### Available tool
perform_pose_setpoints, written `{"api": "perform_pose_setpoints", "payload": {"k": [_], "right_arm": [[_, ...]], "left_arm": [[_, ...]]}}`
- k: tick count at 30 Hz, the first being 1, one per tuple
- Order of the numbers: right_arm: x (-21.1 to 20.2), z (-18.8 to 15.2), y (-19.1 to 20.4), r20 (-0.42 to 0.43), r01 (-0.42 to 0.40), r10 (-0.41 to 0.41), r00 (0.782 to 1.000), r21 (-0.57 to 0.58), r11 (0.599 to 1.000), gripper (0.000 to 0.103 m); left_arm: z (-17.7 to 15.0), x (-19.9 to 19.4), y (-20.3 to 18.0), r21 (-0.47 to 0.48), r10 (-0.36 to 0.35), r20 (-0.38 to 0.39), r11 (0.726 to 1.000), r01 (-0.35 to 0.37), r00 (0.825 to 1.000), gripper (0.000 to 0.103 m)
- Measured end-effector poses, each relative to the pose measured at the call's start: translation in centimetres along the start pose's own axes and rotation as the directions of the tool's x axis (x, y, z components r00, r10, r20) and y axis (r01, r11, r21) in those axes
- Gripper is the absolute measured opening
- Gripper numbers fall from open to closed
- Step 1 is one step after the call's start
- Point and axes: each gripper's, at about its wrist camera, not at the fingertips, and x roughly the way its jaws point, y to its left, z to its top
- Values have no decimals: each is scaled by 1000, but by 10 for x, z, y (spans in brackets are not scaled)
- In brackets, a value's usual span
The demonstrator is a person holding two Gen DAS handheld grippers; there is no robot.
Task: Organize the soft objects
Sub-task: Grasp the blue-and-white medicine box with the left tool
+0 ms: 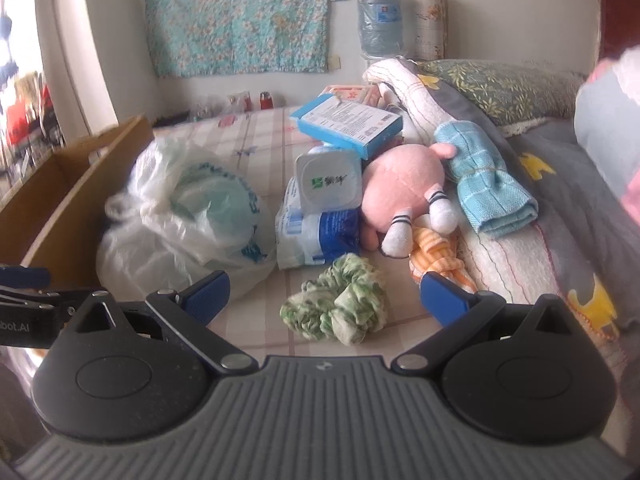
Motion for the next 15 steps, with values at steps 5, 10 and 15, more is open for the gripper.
{"api": "perform_pose_setpoints", "payload": {"k": [5,10,15], "right_arm": [[-8,32,-29,118,-39,31,993,66,997,102],[-4,88,-44,200,-54,44,979,44,998,101],[32,143,-59,148,-84,86,985,-16,996,92]], "left_arm": [[35,0,-5,20,-116,83,993,115,990,103],[82,18,-27,66,-62,119,996,54,991,103],[110,51,-43,32,-121,161,993,117,980,100]]}}
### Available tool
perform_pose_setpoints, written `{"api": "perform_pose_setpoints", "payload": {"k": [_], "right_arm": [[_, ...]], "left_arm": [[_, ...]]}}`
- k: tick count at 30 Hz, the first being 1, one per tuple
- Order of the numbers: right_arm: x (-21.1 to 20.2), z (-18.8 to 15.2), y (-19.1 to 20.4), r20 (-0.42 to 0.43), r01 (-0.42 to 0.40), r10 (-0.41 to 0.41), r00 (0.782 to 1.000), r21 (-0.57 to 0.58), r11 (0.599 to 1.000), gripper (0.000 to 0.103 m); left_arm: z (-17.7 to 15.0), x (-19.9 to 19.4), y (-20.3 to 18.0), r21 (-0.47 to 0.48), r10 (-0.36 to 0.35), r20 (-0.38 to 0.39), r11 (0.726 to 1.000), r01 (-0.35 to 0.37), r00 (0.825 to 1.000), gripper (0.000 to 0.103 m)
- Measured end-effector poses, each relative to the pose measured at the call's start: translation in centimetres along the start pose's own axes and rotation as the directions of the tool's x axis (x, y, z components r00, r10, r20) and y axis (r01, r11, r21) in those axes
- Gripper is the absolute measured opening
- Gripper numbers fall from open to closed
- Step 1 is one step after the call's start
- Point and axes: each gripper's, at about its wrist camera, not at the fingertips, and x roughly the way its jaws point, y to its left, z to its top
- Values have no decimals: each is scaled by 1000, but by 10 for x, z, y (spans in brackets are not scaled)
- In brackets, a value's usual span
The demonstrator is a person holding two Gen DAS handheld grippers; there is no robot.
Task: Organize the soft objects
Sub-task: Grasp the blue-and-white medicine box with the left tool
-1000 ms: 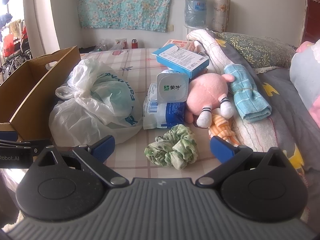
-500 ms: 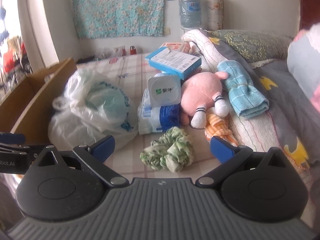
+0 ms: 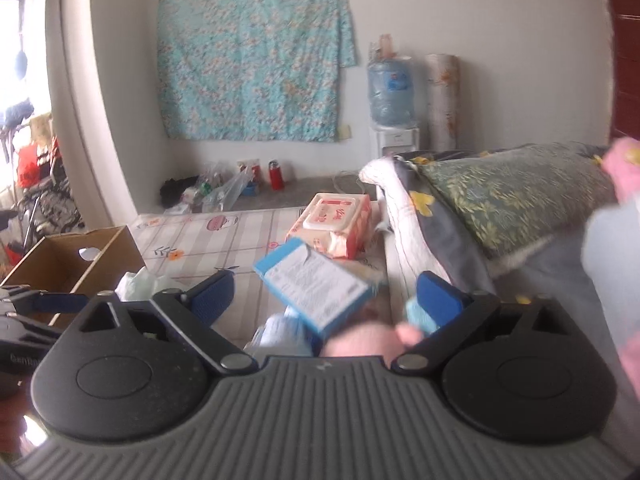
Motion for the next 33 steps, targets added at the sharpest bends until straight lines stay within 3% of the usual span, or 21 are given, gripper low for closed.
{"api": "perform_pose_setpoints", "payload": {"k": [3,5,7,10,15,24,28,33], "right_arm": [[47,9,-19,-111,-48,51,992,31,998,76],[80,8,-32,-186,-73,87,979,82,994,62],[108,7,-42,-234,-98,123,964,118,988,59],[133,15,-44,-259,-127,158,953,131,983,56],[172,24,-53,-288,-168,218,932,187,968,52],[212,12,-75,-349,-196,300,888,302,933,44],[213,10,-75,-357,-217,328,875,316,923,41],[206,10,-78,-350,-226,350,869,348,910,38]], "left_arm": [[4,23,-7,-10,-47,0,999,47,999,96],[7,39,-11,-10,-65,-13,998,65,998,88],[13,57,-14,-19,-94,-52,995,93,994,72],[22,84,-12,-87,-153,-114,986,143,982,63],[36,116,1,-244,-238,-167,950,194,957,59],[37,175,-10,-302,-292,-299,932,200,908,59],[41,184,-12,-329,-310,-283,920,212,908,59],[48,183,-16,-323,-278,-270,928,186,922,59]]}}
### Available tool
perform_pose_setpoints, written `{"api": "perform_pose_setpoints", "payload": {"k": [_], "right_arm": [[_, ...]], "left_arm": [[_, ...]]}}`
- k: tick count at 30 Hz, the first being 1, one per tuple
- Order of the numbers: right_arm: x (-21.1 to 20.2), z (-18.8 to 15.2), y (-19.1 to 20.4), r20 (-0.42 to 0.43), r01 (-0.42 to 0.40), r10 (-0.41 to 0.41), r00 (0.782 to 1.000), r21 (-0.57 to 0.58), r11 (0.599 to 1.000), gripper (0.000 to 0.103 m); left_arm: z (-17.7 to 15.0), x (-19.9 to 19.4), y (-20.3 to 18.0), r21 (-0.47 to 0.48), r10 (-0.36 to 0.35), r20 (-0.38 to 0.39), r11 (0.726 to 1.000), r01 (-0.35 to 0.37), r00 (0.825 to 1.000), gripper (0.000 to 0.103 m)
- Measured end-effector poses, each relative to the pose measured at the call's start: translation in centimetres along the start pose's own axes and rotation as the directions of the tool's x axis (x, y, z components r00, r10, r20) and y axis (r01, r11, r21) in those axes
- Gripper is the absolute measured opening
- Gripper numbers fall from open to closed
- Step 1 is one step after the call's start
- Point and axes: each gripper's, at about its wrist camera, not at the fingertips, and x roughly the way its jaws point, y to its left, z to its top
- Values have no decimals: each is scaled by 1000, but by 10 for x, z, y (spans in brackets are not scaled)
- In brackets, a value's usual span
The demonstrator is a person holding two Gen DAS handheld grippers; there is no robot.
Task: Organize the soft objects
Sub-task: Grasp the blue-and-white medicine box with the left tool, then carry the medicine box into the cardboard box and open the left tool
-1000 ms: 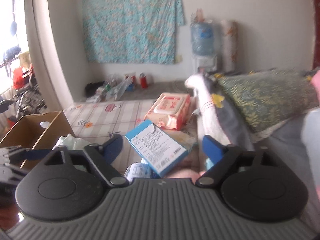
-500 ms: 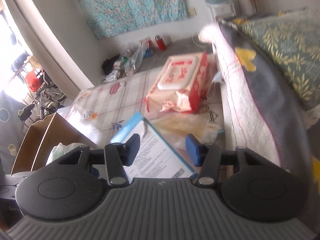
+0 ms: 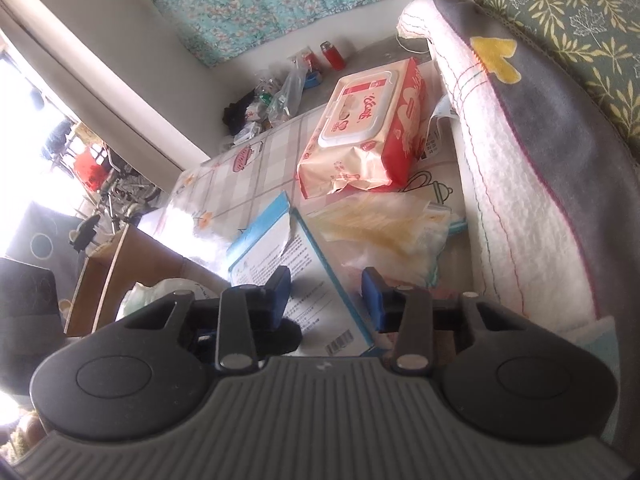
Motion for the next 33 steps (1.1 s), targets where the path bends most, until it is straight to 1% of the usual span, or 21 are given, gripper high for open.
{"api": "perform_pose_setpoints", "payload": {"k": [5,9,15,19,23,27,30,33], "right_arm": [[-20,-3,5,34,-31,29,999,45,999,36],[-41,-11,23,72,-55,51,996,55,997,36],[-67,-25,66,114,-127,122,986,41,991,36],[-74,-35,108,134,-175,175,975,-9,984,36],[-66,-44,152,125,-249,252,960,-38,968,36],[-51,-56,202,100,-325,331,938,-72,943,36],[-31,-69,240,52,-387,391,919,-76,919,36],[-4,-88,274,-13,-421,422,907,-65,905,36]], "left_arm": [[0,-21,-8,27,-8,40,1000,7,999,59],[-3,-48,-15,67,-12,69,998,7,998,59],[-11,-104,-13,95,2,134,995,-15,991,59],[-16,-147,-4,110,39,191,992,-61,981,59],[-19,-191,13,107,92,248,987,-121,964,59],[-23,-234,43,68,151,289,982,-177,945,59],[-32,-259,71,19,201,310,976,-217,929,60],[-40,-273,102,-33,250,307,967,-252,918,60]]}}
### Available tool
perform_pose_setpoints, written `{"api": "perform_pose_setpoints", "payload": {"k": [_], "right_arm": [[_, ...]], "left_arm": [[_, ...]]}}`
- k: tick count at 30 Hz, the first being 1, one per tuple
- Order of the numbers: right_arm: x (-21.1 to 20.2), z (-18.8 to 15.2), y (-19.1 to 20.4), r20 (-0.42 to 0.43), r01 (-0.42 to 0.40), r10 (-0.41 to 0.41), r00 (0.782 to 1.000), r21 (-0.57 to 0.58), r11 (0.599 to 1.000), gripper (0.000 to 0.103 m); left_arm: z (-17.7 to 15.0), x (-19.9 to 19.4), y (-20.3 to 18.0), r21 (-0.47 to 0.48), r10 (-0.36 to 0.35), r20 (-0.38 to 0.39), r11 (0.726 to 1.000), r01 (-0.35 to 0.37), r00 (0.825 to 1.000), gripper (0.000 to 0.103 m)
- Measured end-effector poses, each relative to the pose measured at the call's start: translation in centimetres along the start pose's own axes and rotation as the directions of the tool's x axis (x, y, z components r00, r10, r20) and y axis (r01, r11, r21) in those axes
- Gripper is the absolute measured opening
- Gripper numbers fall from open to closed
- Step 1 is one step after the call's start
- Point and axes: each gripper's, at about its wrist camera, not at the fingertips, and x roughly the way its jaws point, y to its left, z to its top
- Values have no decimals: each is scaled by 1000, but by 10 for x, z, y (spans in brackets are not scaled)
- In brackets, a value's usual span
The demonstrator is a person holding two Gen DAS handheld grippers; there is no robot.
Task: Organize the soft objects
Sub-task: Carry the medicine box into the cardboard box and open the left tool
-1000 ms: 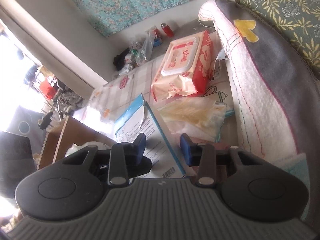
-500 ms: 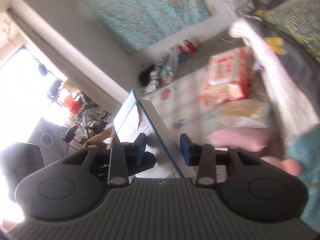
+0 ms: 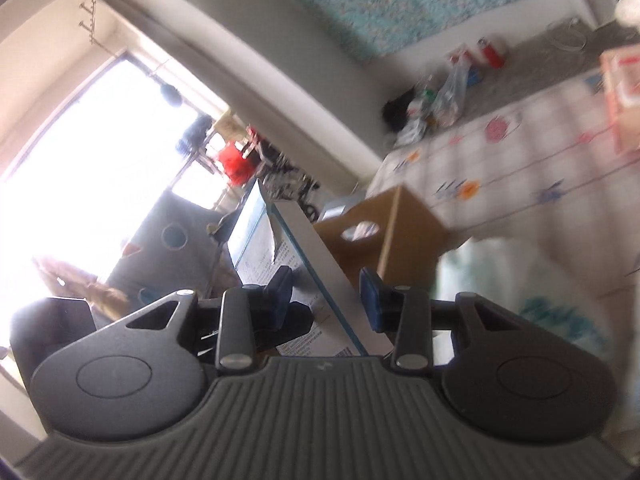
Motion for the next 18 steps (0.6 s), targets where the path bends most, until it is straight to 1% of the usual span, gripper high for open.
{"api": "perform_pose_setpoints", "payload": {"k": [5,8,11,14,15,16,17,18], "right_arm": [[60,-21,18,-90,11,-10,996,15,1000,36],[91,-21,28,-115,28,-26,993,13,1000,36],[120,-11,30,-115,53,-52,992,10,999,38],[148,-1,32,-110,109,-110,988,-21,994,41],[156,2,32,-106,128,-131,986,-36,991,41],[161,5,33,-91,158,-163,982,-57,986,41],[165,6,30,-74,186,-190,979,-64,981,42],[165,7,27,-64,195,-199,978,-60,979,42]], "left_arm": [[-4,4,51,-67,39,-26,997,-41,999,60],[4,8,73,-85,50,-32,995,-53,998,60],[19,20,96,-97,44,-47,994,-48,998,61],[37,42,116,-81,35,-89,996,-42,995,61],[42,52,120,-78,41,-106,996,-49,994,61],[41,57,129,-68,46,-120,996,-54,992,61],[41,66,134,-66,64,-135,995,-73,989,61],[42,74,138,-74,84,-147,993,-96,986,62]]}}
